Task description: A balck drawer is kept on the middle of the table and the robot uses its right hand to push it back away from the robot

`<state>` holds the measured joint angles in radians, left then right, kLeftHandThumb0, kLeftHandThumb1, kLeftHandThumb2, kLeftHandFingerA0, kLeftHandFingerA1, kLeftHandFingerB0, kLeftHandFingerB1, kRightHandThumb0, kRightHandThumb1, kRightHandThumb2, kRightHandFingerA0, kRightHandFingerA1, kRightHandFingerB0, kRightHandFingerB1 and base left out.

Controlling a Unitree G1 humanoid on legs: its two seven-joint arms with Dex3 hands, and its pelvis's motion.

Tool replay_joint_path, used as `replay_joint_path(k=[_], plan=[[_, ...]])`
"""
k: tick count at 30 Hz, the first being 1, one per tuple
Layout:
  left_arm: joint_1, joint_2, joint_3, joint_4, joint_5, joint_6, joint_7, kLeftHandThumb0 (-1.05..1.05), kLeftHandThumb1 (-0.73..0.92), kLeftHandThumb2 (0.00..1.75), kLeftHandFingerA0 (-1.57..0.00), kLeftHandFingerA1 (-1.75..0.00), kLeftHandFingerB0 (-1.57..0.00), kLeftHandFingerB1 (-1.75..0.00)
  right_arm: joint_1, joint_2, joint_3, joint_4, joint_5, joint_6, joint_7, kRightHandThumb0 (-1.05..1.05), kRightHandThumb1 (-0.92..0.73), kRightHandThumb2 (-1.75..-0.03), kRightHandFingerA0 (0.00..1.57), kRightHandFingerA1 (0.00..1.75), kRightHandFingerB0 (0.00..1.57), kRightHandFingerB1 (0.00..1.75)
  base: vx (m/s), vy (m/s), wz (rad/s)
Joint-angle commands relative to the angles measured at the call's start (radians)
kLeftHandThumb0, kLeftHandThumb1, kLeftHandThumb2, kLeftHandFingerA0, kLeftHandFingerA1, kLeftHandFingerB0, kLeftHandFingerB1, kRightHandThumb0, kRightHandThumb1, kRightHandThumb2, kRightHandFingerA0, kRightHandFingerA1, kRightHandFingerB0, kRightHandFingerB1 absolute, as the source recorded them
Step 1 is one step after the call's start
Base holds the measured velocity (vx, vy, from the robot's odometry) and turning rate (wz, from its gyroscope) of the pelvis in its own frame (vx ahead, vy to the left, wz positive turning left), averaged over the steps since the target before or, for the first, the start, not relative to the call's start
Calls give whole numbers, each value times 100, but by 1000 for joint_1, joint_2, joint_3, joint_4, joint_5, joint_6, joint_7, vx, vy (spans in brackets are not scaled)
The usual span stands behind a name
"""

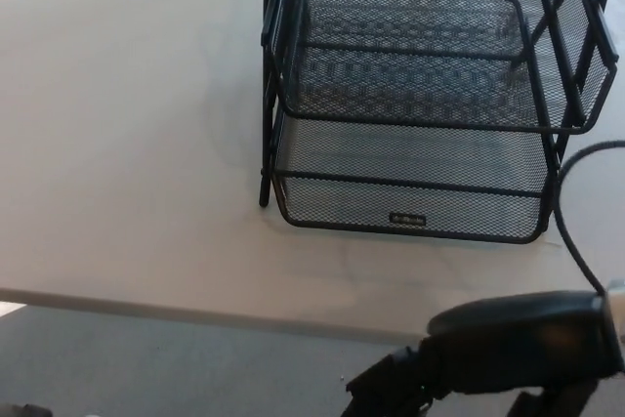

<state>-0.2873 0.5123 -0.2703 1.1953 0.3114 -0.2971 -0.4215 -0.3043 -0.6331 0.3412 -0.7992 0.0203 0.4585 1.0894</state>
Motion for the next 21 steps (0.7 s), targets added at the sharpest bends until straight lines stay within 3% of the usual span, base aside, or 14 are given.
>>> replay_joint_path(k=[1,7,10,12,15,20,21], plan=[[9,20,3,3,9,-14,-5,-56,71,62,-47,-38,-34,-33,169,-86,-122,-96,106,-48,14,-51,-79,-64,46,41,32,34,0,0,0],[4,20,-3,6,18,-9,4,-57,71,63,-47,-38,-33,-33,302,-106,-152,-15,85,-109,-29,-52,-78,-64,46,41,34,35,0,0,0],[5,22,1,2,13,-8,-1,-56,71,63,-48,-38,-34,-33,406,-114,-108,202,-88,-208,-149,-54,-78,-64,47,40,35,34,0,0,0],[6,23,1,2,12,-10,-1,-56,71,63,-48,-38,-34,-33,417,-112,-102,237,-111,-230,-169,-54,-78,-64,47,40,35,34,0,0,0],[5,23,2,3,12,-8,-1,-56,71,62,-48,-38,-34,-33,453,-111,-63,362,-239,-220,-283,-52,-78,-64,46,39,34,33,0,0,0],[6,24,3,2,11,-8,1,-56,71,62,-48,-38,-34,-33,461,-108,-47,420,-291,-231,-335,-51,-78,-64,46,39,33,33,0,0,0],[4,22,5,7,8,-5,0,-55,74,62,-50,-38,-35,-33,465,-102,-21,487,-371,-197,-413,-51,-76,-63,47,40,33,33,0,0,0]])
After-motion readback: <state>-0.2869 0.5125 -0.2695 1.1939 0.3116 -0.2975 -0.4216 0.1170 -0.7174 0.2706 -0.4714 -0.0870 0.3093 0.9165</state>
